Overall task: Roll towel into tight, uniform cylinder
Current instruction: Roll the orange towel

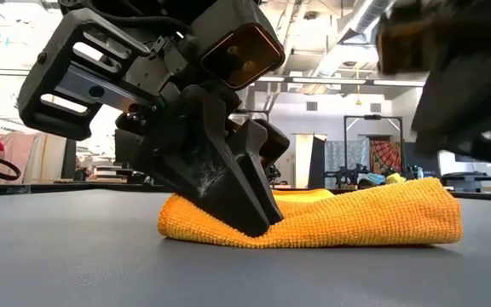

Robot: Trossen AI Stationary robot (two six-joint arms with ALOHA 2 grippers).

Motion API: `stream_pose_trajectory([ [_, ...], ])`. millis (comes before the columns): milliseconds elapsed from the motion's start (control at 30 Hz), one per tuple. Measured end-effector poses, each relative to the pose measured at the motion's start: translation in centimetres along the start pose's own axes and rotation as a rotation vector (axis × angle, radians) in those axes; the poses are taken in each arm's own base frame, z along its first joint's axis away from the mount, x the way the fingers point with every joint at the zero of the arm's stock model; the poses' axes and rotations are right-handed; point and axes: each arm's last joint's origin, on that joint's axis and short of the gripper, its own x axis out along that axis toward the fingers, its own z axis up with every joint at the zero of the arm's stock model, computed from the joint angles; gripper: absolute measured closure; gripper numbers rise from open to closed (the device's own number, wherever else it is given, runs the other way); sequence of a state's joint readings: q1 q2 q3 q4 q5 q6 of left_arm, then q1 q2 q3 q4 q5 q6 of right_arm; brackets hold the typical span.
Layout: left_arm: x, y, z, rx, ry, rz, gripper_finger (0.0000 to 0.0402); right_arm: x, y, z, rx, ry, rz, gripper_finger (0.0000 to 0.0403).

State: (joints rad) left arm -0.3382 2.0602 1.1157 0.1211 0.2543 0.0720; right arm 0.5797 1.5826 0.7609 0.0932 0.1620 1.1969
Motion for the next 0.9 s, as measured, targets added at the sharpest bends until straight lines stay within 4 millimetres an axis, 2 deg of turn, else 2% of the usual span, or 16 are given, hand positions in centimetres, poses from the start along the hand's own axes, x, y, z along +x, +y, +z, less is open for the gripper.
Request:
stream_pose_trajectory([
  [233,-0.1,0.4,0.0,-0.015,-0.003,-0.004,0.0352,1.2,1.7,-2.6,-0.567,-0.123,0.072,0.0300],
  [467,-0.1,0.4,0.0,-0.025,-0.004,-0.005,0.0352,3.8,3.1,-4.1,-0.909,-0.107,0.057,0.0300],
  [633,-0.1,0.5,0.0,-0.040,-0.004,-0.004,0.0352,5.1,3.5,-3.9,-1.004,-0.080,-0.001,0.0300],
  [900,-0.1,0.5,0.0,-0.042,-0.007,-0.004,0.0352,5.2,3.4,-3.7,-1.027,-0.043,-0.097,0.0299],
])
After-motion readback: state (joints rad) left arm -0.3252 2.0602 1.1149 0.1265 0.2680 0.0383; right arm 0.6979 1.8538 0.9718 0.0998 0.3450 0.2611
